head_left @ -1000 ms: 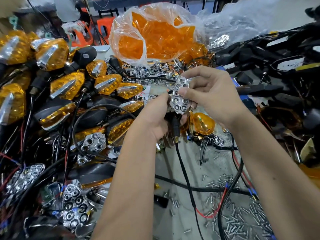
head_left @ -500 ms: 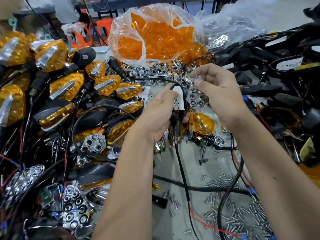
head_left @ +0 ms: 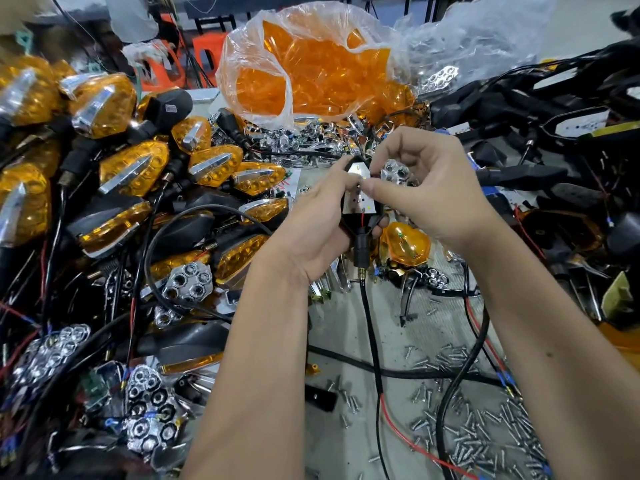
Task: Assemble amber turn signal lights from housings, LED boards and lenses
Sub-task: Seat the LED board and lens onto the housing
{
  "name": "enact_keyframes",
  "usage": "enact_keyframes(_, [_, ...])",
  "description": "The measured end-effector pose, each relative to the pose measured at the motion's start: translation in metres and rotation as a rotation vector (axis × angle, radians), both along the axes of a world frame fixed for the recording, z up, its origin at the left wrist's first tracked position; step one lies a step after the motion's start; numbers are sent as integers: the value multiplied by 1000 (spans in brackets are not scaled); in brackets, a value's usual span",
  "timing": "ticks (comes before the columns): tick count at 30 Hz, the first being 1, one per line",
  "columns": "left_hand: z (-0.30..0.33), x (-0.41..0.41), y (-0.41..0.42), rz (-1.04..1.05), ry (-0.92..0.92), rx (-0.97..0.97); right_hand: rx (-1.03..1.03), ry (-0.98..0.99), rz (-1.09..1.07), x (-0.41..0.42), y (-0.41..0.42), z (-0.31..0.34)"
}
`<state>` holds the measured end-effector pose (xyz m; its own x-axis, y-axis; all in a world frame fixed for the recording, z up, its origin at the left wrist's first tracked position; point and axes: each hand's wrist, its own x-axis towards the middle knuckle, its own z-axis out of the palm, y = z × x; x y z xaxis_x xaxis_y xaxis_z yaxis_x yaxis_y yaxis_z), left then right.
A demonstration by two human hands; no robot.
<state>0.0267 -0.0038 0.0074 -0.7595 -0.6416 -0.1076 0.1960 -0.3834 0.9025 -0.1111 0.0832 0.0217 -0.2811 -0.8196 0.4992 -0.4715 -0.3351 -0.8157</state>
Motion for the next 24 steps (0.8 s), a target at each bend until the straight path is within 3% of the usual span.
enact_keyframes(6, [1,1,-2,-15,-18,-20,13,38,-57,-1,-2,-2])
enact_keyframes(9, [5,3,1,-8,-75,-49,16,-112,-47,-3,-2,0])
enact_keyframes(12, [7,3,1,59,-161,76,25,-246,48,-6,-2,5])
enact_keyframes(16, [9,2,1,96,-192,191,-1,-208,139,2,-4,5])
enact_keyframes(24, [11,3,1,78,-220,247,14,-54,68,10,-10,0])
